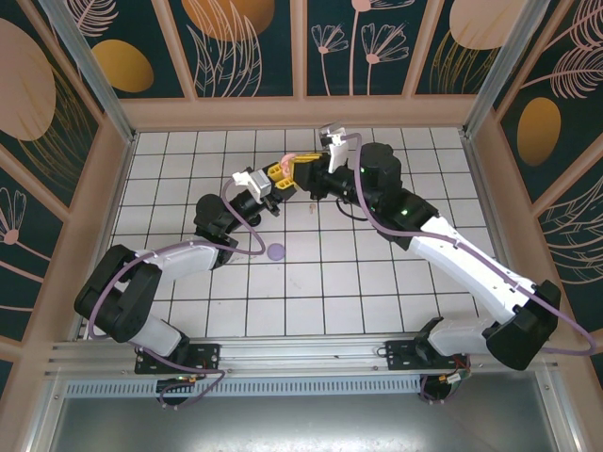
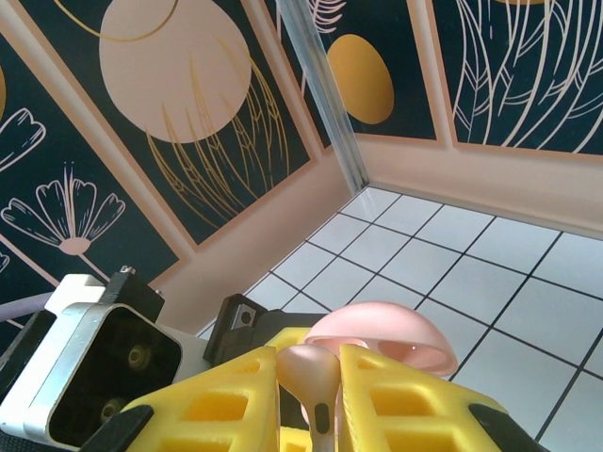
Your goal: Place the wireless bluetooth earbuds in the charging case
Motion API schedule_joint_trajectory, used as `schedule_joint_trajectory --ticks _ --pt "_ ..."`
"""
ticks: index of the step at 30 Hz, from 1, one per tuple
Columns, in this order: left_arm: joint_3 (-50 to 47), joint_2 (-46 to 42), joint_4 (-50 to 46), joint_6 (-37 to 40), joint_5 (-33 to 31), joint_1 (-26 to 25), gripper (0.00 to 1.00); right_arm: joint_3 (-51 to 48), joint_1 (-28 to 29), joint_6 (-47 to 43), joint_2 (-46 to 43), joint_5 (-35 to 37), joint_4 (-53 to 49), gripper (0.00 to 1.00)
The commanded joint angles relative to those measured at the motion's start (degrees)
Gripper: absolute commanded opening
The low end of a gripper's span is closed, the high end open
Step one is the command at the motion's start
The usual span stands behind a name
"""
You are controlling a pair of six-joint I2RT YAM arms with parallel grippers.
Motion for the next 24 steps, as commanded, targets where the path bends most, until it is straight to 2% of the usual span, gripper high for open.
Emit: schedule_joint_trajectory --ticks 1,24 --pt "1.5 -0.7 1.7 -0.6 1.3 -0.3 0.0 -0.2 0.7 0.8 0.5 -0.6 2.8 0.2" --pt "1.4 -2.5 0.0 -1.6 3.4 -0.3 0.0 -0.2 0.7 0.9 2.2 3.6 3.1 0.19"
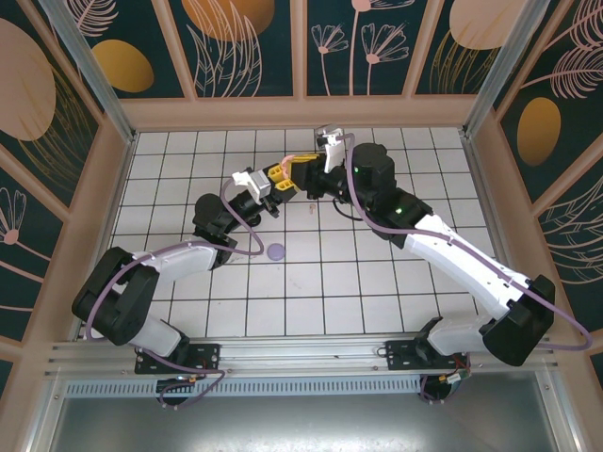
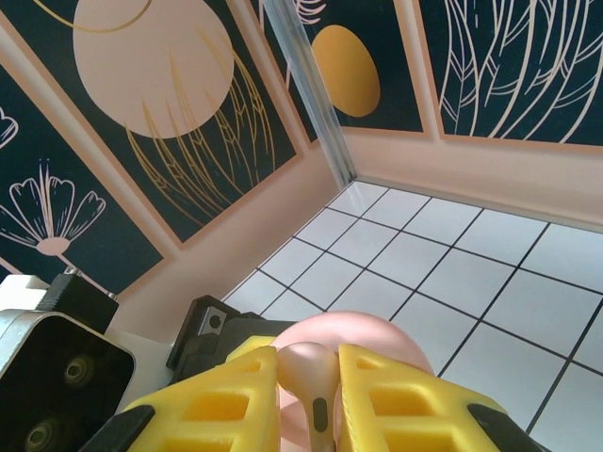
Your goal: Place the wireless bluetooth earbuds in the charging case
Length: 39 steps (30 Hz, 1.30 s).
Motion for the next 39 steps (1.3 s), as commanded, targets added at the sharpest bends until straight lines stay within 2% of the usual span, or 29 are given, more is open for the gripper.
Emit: schedule_joint_trajectory --ticks 1,27,39 --pt "1.3 -1.5 1.2 -0.6 1.7 -0.3 0.0 -0.1 0.3 1.1 0.6 1.4 2.8 0.19" --pt "2.2 -1.9 -1.0 -0.7 1.1 -0.3 0.0 0.2 0.4 2.9 1.9 -1.2 3.6 0.14" --pt "2.6 -2.9 -2.0 -0.8 0.9 -0.3 0.0 -2.3 0.8 -1.1 1.0 1.6 -0.4 0.13"
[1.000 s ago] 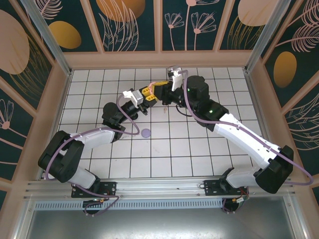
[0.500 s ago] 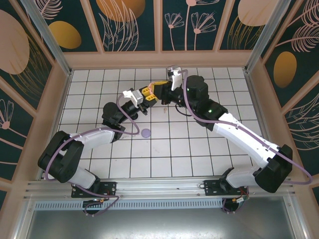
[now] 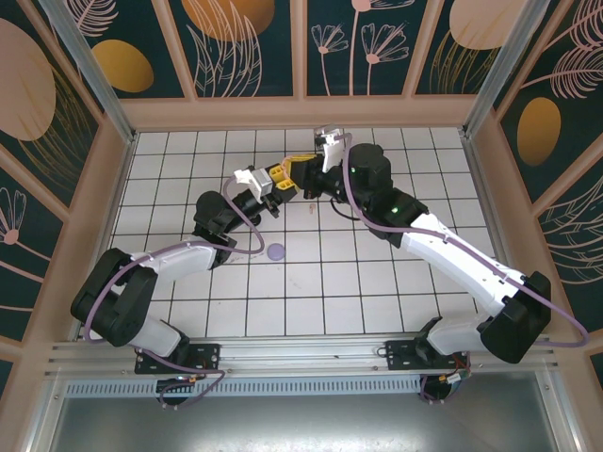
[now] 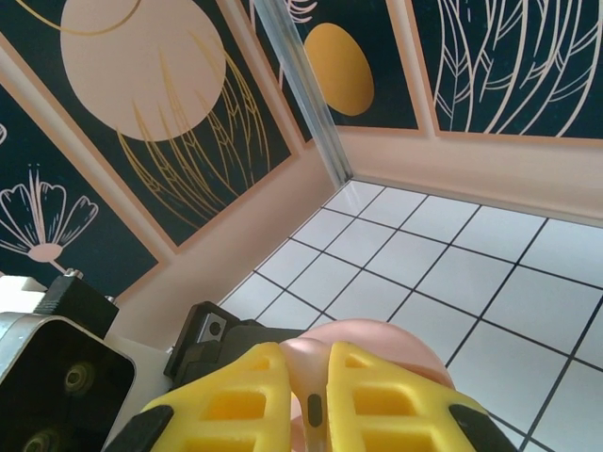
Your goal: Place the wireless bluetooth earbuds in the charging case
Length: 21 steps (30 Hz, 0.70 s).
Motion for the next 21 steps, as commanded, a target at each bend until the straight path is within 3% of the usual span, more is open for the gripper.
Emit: schedule_joint_trajectory --ticks 1,10,21 --pt "2.3 -2.4 2.4 -0.6 1.3 -0.4 0.0 -1.7 0.8 -2.3 -0.2 1.4 -2.1 0.13" --pt "2.4 -2.8 2.3 -0.5 1.1 -0.4 0.0 -2.1 0.8 -5.0 -0.8 4.1 -3.9 0.13" --pt "3.2 -2.8 2.6 -2.0 1.1 -0.4 0.0 -2.1 0.9 -5.1 -0.2 1.9 -3.7 0.14"
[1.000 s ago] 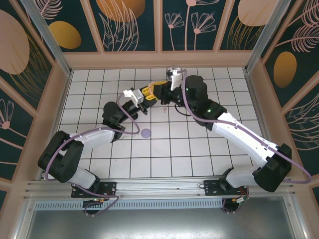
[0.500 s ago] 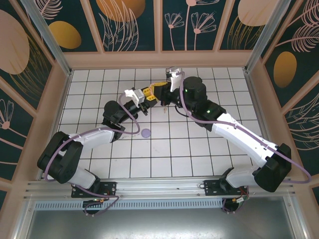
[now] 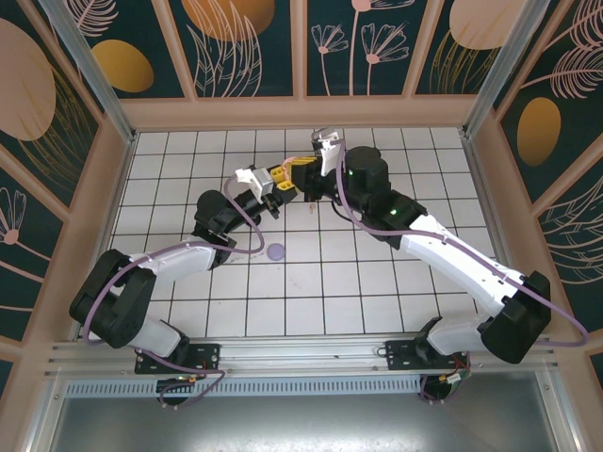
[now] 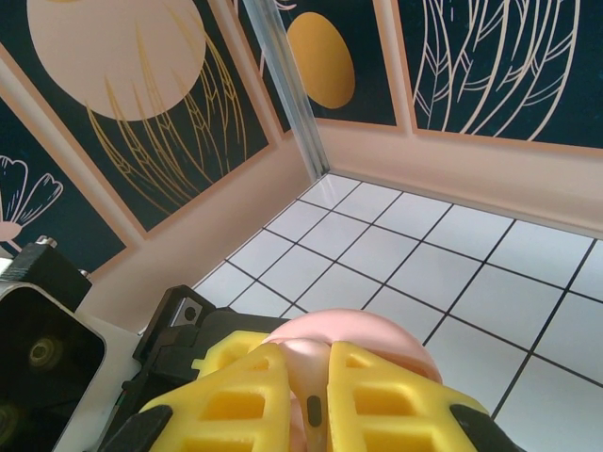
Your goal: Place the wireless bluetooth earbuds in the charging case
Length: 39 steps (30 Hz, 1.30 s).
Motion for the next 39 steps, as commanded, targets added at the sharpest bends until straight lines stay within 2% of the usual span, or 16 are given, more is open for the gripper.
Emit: schedule_joint_trajectory --ticks 1,4,9,20,26,31,36,39 --pt "3.3 -2.3 4.2 -1.0 0.8 -0.4 0.0 -1.2 0.4 -0.8 -0.1 -0.5 -2.9 0.15" --pt "3.8 -2.0 3.0 -1.4 0.0 -0.4 0.0 0.1 0.4 0.1 0.0 0.7 -4.1 0.19" --pt "3.0 -1.0 3.5 -2.3 0.1 -0.4 0.0 4.1 0.3 3.0 1.2 4.0 -6.0 0.41" --pt "1.7 -0.2 5.1 -3.5 -0.7 -0.4 0.0 13.3 0.2 5.9 3.1 5.0 -9.1 0.67" --pt "0.0 0.2 7.2 -3.8 -3.0 -0.4 0.0 17.0 -0.1 8.5 0.4 4.3 -10.9 0.71" --pt "-1.6 -0.1 9.0 -3.0 -5.9 -0.4 0.0 15.7 -2.4 12.6 -3.3 5.0 -13.4 0.71" --pt "-4.1 -1.9 10.0 -1.2 -10.1 -0.4 0.0 8.3 -9.0 19.2 -6.0 5.3 -15.7 0.72" --pt "-6.1 -3.8 10.0 0.0 -12.7 -0.4 0.0 5.2 -12.9 21.9 -4.0 4.9 -19.0 0.71"
